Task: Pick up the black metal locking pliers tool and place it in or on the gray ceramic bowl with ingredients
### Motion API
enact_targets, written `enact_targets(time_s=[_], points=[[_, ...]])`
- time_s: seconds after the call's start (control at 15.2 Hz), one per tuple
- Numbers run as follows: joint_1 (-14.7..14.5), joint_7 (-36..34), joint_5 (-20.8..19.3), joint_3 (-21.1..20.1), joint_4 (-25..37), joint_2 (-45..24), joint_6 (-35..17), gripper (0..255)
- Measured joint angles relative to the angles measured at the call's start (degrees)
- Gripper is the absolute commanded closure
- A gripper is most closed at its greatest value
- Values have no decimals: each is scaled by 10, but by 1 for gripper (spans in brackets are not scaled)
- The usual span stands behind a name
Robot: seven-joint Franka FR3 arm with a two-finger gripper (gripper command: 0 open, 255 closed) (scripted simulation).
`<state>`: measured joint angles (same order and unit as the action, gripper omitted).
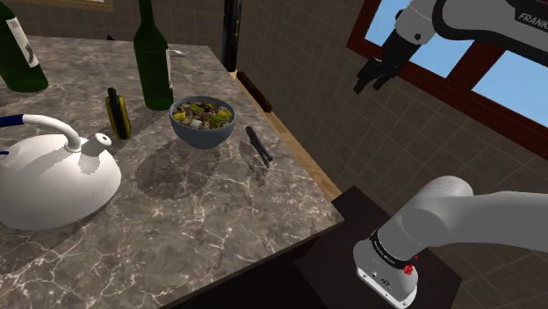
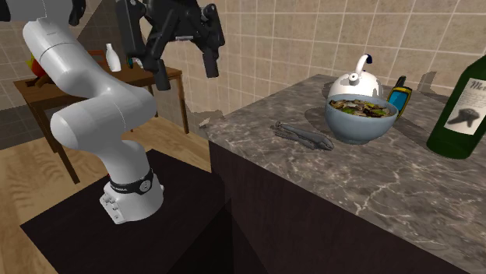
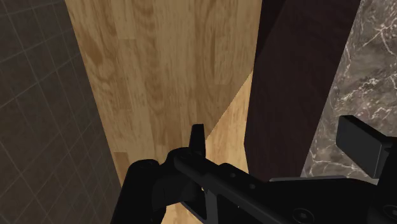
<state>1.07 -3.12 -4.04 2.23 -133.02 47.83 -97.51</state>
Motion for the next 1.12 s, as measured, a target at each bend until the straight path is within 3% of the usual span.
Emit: enact_targets(time_s=[0.2,0.73,1.12], points=[[-4,-15,7,-13,-10,-5,-13,0],[-27,-111,49,-95,-43,-55,-84,0],[-39,-188,71,-163,-31,-137,-148,0]])
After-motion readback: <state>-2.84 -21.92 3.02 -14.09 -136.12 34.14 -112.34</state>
